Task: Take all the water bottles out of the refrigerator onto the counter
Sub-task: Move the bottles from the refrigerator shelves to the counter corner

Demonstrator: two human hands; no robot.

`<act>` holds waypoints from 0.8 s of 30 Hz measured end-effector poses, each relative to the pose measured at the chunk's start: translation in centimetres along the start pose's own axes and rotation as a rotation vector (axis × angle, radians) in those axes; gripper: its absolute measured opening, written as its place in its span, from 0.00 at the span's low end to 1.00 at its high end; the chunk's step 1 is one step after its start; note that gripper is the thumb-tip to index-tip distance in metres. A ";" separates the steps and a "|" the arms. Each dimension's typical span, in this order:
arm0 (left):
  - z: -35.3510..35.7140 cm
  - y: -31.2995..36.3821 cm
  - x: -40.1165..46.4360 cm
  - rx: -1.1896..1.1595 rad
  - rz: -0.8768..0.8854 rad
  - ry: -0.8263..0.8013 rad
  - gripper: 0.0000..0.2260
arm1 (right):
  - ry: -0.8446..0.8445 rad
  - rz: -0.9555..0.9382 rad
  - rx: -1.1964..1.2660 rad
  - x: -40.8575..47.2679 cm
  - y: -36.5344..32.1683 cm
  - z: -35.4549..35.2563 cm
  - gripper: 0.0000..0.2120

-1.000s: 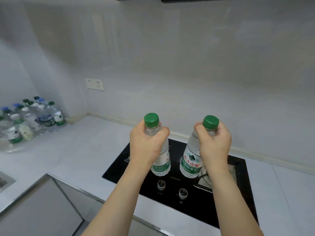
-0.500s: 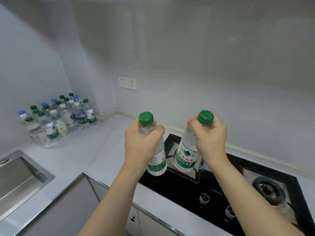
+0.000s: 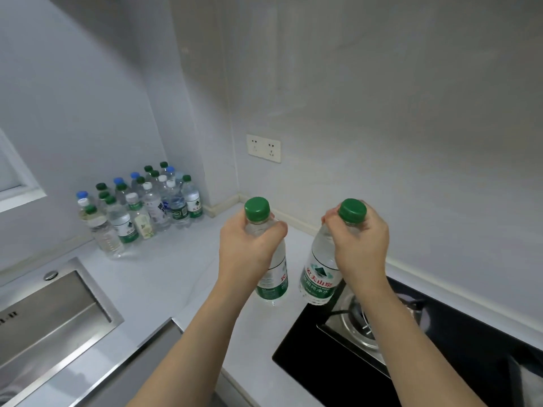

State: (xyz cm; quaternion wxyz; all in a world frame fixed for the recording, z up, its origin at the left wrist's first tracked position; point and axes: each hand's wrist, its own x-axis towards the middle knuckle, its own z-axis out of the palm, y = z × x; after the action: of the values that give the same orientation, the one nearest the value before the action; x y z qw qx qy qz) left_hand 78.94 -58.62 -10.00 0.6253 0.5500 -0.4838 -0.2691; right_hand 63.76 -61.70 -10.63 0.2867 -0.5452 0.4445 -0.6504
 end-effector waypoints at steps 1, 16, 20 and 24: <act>0.1 -0.2 1.0 0.006 0.004 0.014 0.08 | -0.005 0.006 0.004 0.8 0.4 0.6 0.05; -0.5 -5.1 11.7 0.035 -0.044 0.025 0.08 | -0.020 0.087 0.010 8.1 5.5 8.9 0.08; -1.6 -6.8 14.7 0.038 -0.067 -0.038 0.08 | 0.010 0.093 -0.040 9.0 7.2 11.7 0.09; -3.5 -8.3 18.1 0.041 -0.060 -0.065 0.07 | 0.032 0.118 -0.039 10.3 7.9 15.3 0.07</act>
State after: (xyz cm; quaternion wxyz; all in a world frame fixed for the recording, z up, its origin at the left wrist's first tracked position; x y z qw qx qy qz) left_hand 90.73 -74.96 -12.00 0.5894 0.5682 -0.4924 -0.2955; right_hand 75.17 -78.06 -12.86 0.3065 -0.5131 0.4930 -0.6323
